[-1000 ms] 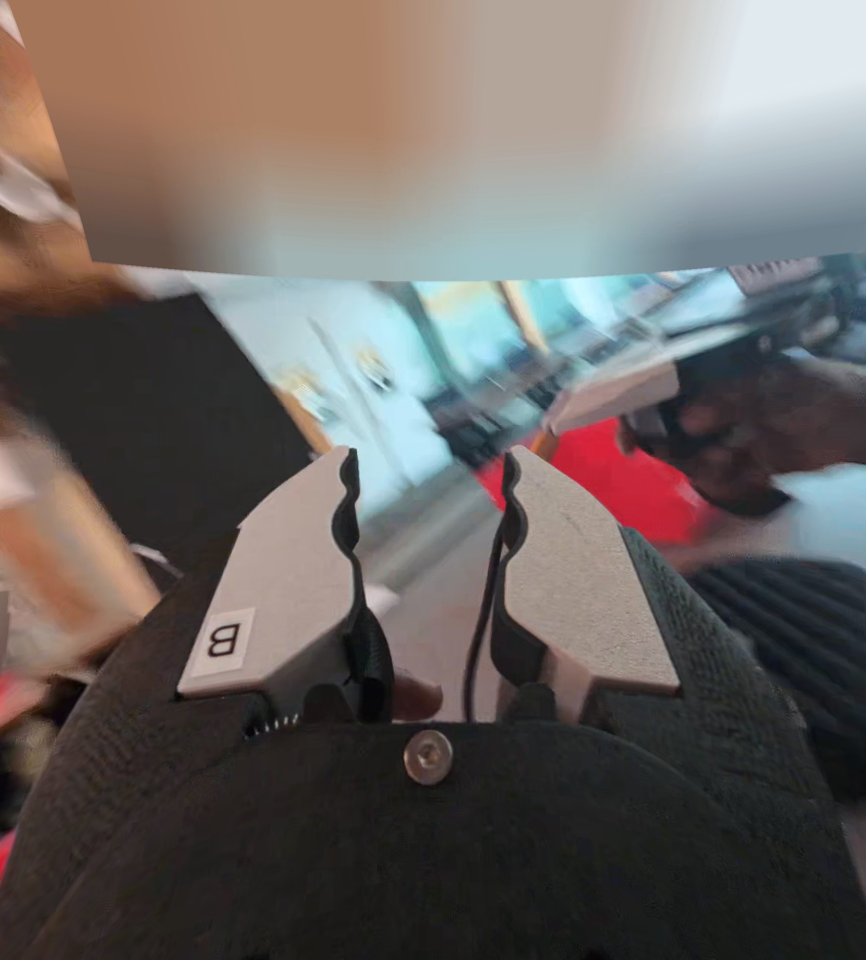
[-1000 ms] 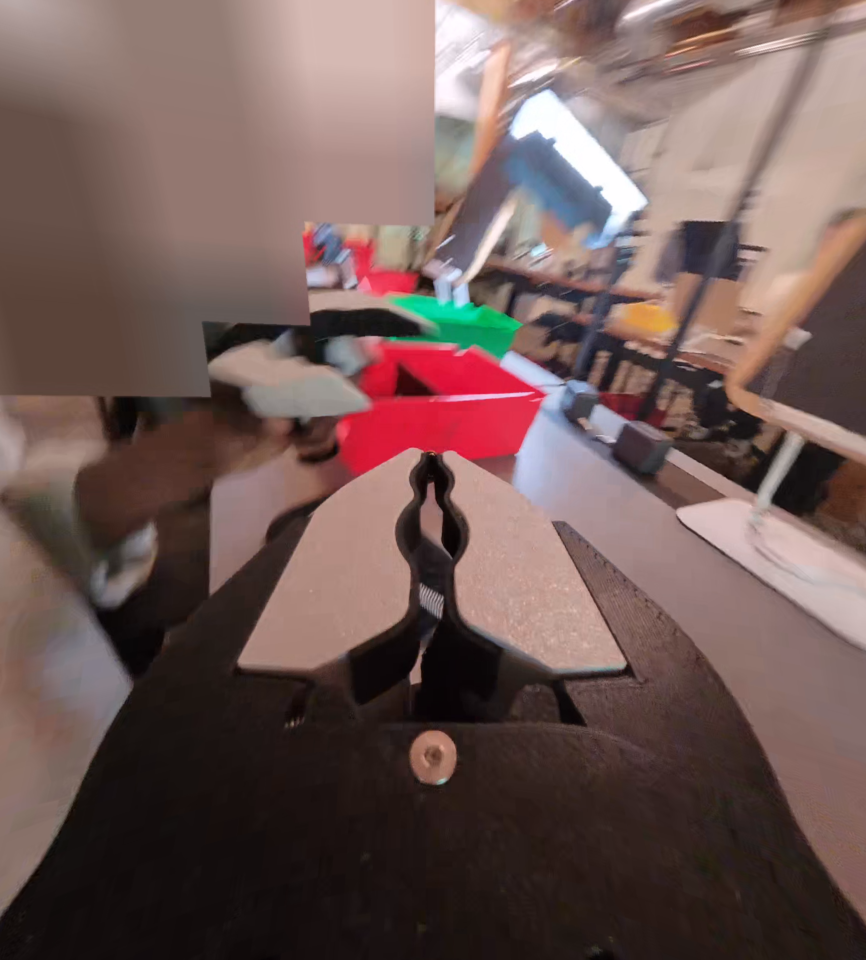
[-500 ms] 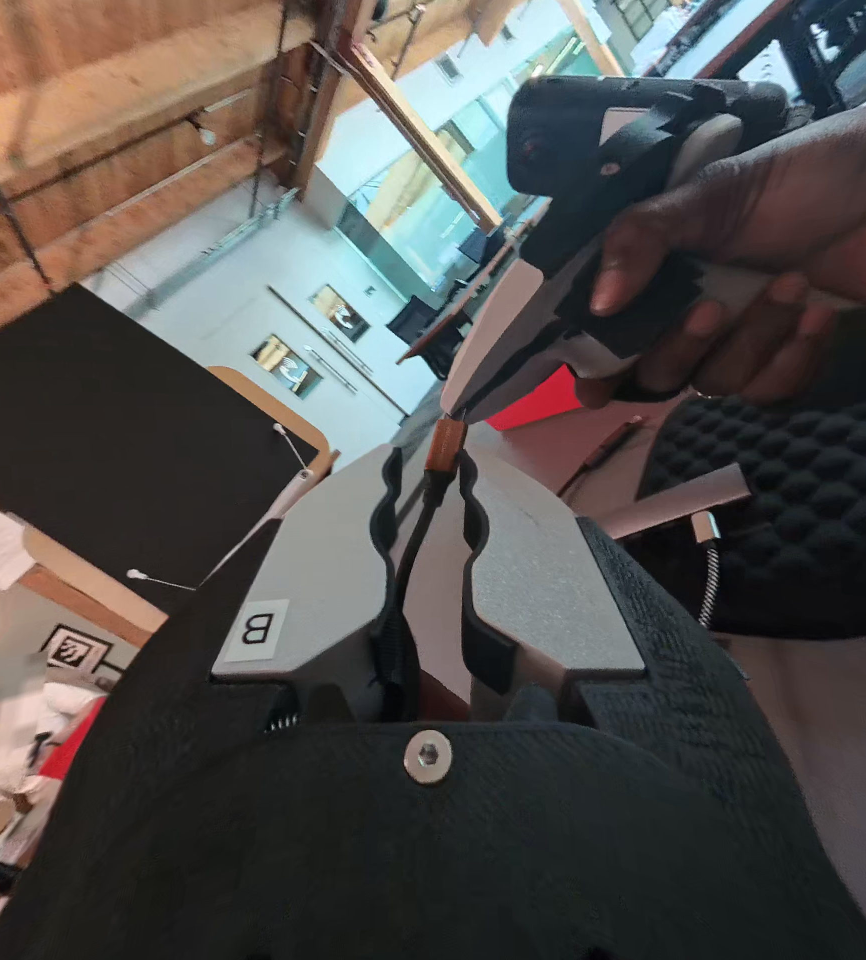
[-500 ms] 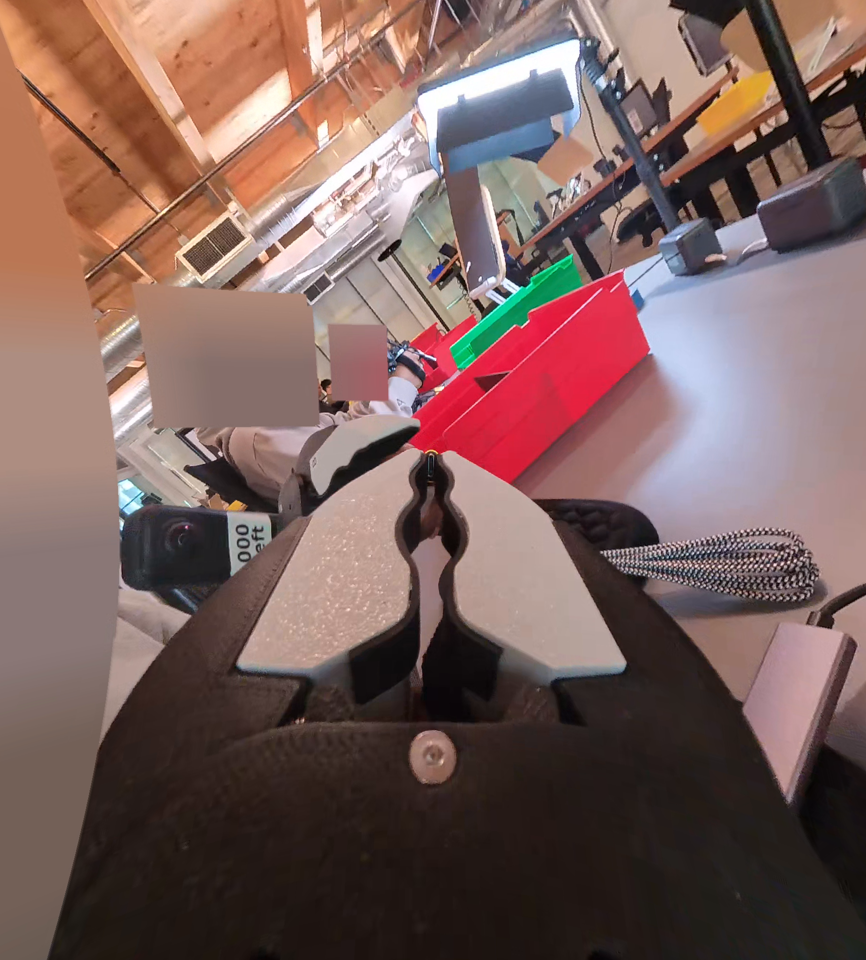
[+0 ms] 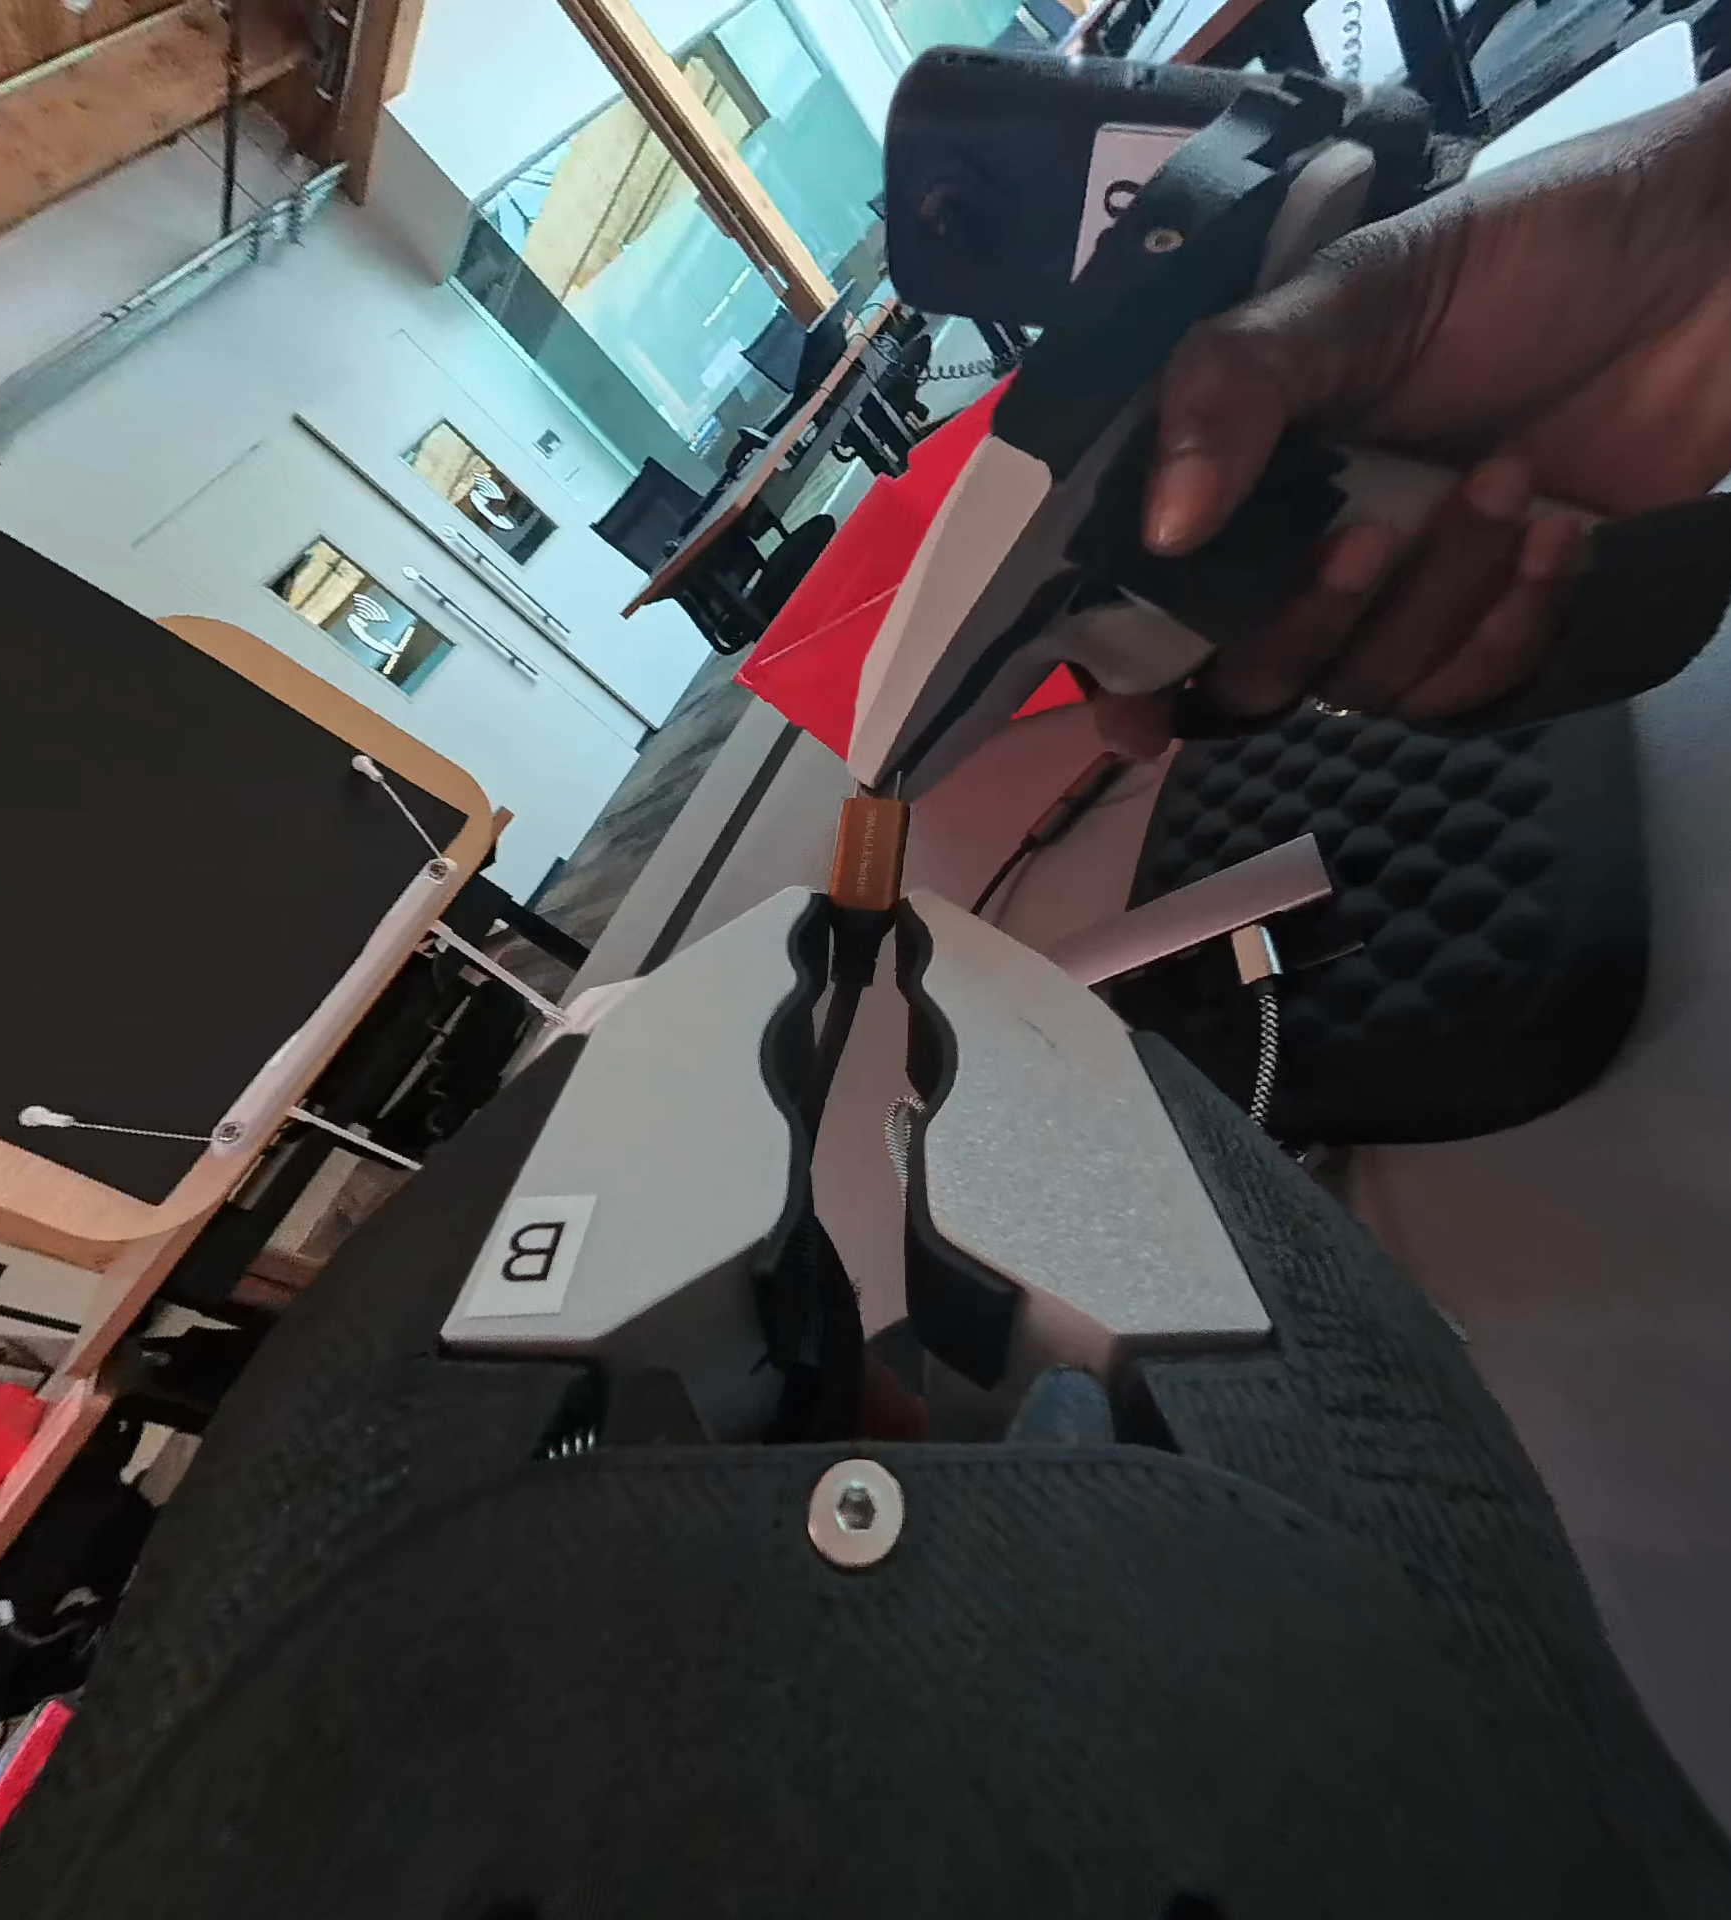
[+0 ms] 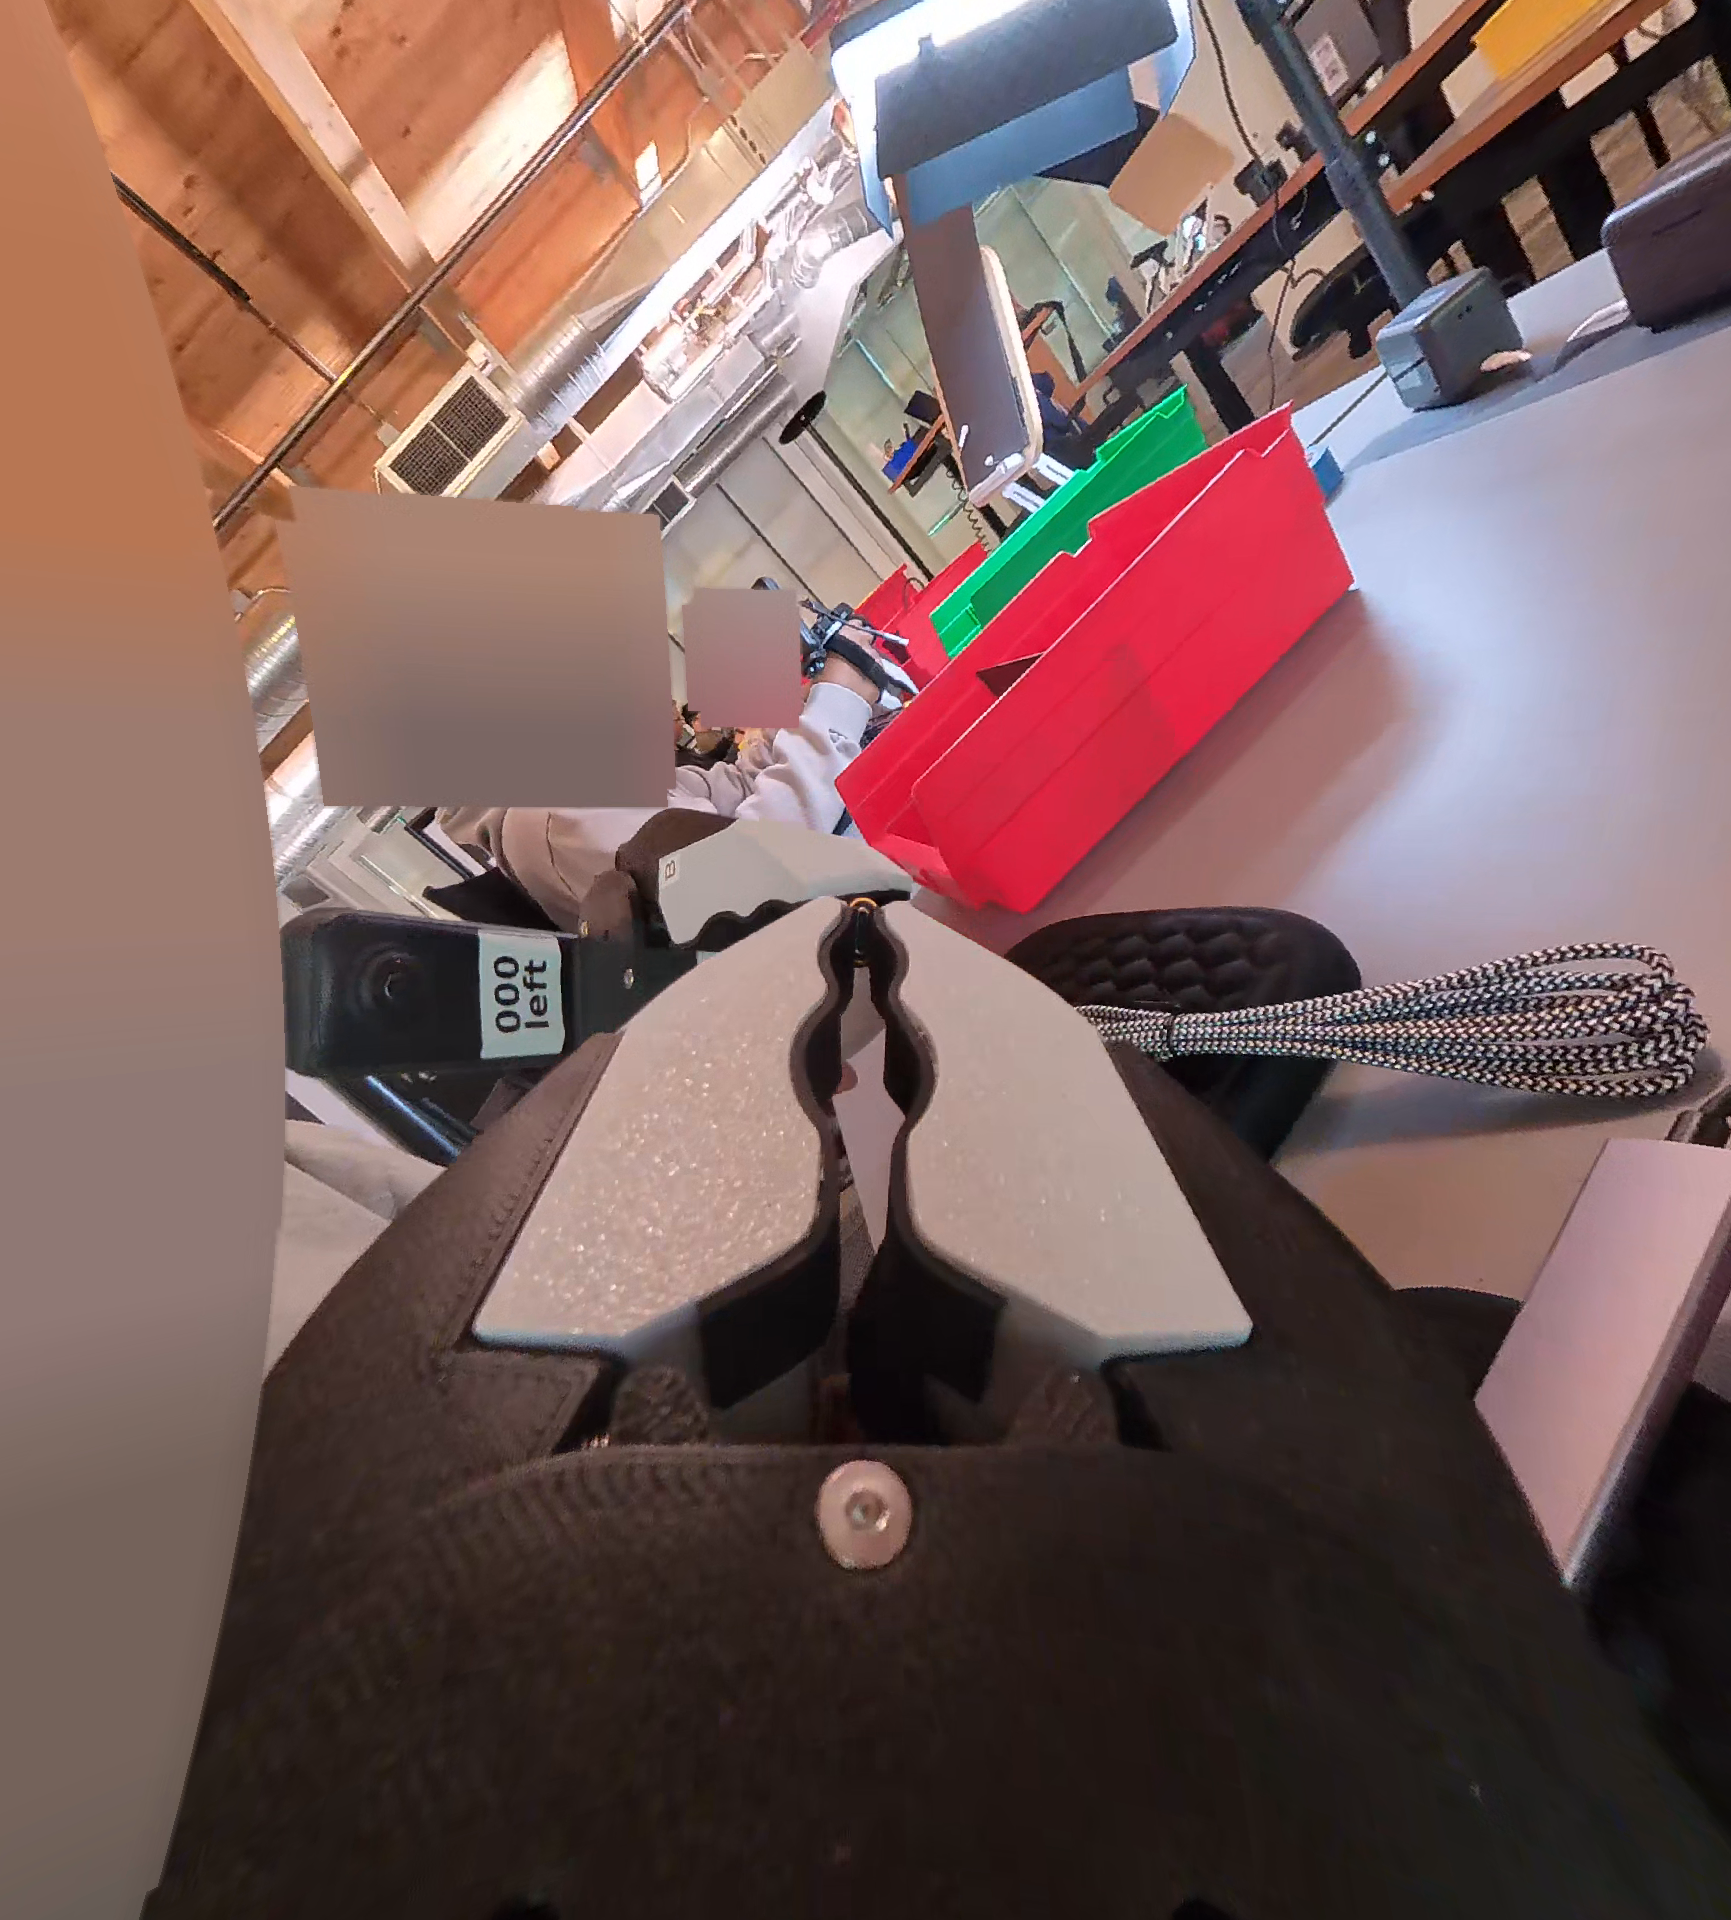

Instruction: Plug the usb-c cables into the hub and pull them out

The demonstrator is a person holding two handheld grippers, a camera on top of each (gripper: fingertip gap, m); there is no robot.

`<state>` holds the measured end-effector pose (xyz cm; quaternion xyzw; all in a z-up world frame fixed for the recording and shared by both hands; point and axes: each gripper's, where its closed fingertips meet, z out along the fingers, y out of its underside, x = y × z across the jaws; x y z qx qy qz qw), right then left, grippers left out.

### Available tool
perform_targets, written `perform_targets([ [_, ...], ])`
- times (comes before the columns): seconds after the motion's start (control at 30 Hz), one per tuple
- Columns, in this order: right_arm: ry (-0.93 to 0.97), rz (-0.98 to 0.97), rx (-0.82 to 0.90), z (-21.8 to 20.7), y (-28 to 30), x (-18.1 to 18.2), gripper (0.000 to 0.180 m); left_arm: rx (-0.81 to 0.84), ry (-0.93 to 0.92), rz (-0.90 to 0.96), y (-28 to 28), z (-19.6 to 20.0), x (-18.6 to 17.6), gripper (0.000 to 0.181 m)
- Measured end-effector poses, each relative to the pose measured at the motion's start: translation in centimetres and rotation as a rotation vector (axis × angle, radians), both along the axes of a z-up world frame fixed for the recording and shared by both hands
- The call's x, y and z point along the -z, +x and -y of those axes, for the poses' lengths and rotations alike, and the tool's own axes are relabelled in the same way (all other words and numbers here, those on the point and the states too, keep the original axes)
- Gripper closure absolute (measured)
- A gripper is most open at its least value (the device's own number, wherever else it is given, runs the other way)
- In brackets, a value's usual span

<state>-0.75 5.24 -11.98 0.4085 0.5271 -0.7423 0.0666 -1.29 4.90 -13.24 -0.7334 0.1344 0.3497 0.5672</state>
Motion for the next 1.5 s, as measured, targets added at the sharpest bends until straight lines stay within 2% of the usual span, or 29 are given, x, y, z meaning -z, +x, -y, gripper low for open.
perform_targets([
  [0.03,0.015,-0.010,-0.014,0.0,0.1,0.1,0.178,0.008,-0.016,0.011,0.1,0.0,0.2,0.168],
  [0.1,0.075,-0.054,-0.035,-0.3,0.5,0.2,0.175,0.007,-0.049,0.036,0.2,0.2,0.5,0.168],
  [0.2,0.240,-0.052,-0.067,-2.2,1.1,1.4,0.146,0.007,-0.108,0.064,0.3,0.8,1.3,0.168],
  [0.27,0.369,0.017,-0.113,-3.9,1.9,3.6,0.132,0.032,-0.134,0.121,0.7,1.0,2.0,0.168],
  [0.4,0.589,0.253,-0.160,-6.7,2.9,9.2,0.126,0.051,-0.139,0.174,1.1,1.2,2.9,0.168],
  [0.53,0.626,0.359,-0.162,-7.3,1.7,11.3,0.126,0.056,-0.142,0.195,1.2,1.2,3.8,0.168],
  [0.63,0.640,0.377,-0.195,-6.4,0.5,11.6,0.132,0.066,-0.126,0.218,1.3,1.2,4.4,0.168],
  [0.8,0.839,0.404,-0.167,-6.0,-0.2,13.1,0.153,0.078,-0.091,0.245,1.1,1.4,4.6,0.168],
  [0.9,0.899,0.369,-0.133,-6.0,-0.2,13.1,0.155,0.088,-0.057,0.264,1.0,1.4,4.4,0.168],
  [1.0,0.771,0.269,-0.067,-5.5,-0.8,11.5,0.162,0.077,0.005,0.264,0.7,1.6,3.6,0.168],
  [1.07,0.696,0.086,0.045,-5.5,-1.7,8.6,0.168,0.075,0.068,0.258,0.7,2.0,2.4,0.168],
  [1.17,0.827,-0.230,0.173,-5.7,-1.4,5.9,0.170,0.078,0.137,0.253,0.9,2.6,0.9,0.168],
  [1.3,1.021,-0.539,0.127,-4.2,1.4,8.3,0.169,0.086,0.150,0.249,1.2,2.8,0.4,0.169],
  [1.37,1.056,-0.587,0.091,-4.2,2.5,8.8,0.170,0.081,0.141,0.239,1.4,2.8,0.4,0.169],
  [1.5,1.053,-0.402,0.041,-5.2,3.0,9.4,0.170,0.082,0.141,0.243,1.7,2.9,0.4,0.169],
])
